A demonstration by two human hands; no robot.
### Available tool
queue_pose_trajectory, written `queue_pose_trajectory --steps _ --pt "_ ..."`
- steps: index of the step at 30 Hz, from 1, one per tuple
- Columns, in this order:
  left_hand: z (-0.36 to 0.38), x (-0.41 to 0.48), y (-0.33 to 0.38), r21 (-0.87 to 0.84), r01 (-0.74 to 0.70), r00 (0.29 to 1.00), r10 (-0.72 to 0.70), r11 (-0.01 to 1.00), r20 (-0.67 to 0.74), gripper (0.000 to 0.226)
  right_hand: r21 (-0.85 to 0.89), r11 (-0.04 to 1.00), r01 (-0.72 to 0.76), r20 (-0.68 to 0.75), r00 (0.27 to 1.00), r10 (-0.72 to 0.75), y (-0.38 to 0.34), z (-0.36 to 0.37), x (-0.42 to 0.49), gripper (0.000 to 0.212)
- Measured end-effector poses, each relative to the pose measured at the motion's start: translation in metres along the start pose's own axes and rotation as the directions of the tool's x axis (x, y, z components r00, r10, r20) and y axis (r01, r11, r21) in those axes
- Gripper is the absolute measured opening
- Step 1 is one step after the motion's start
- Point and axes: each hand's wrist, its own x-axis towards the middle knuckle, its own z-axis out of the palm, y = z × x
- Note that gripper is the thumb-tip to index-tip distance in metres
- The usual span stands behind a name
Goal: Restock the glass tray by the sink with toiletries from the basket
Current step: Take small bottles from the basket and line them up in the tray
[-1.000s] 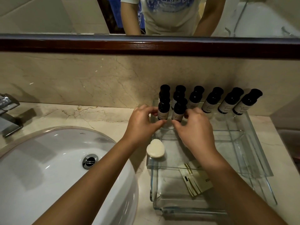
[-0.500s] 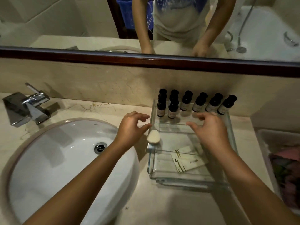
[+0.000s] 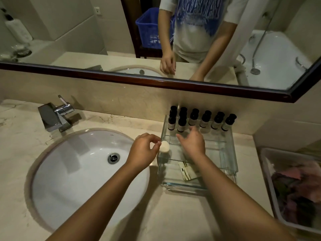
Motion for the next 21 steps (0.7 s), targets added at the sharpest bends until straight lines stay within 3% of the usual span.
queue_pose_trajectory --steps 5,10,21 --pt "0.040 0.039 0.004 -0.020 0.028 1.000 -0.029 0.999 -0.012 0.036 -0.107 0.994 0.017 -0.079 0.997 -0.026 0.000 0.022 0.026 0.051" --pt "0.060 0.073 -0.001 -0.164 0.120 0.993 -0.121 0.979 0.005 0.060 -0.173 0.983 0.061 -0.115 0.990 -0.082 0.007 0.028 0.039 0.041" --pt "0.061 0.093 -0.009 -0.173 0.116 0.993 -0.111 0.978 0.040 0.068 -0.175 0.982 0.069 -0.161 0.982 -0.098 0.014 0.033 0.048 0.034"
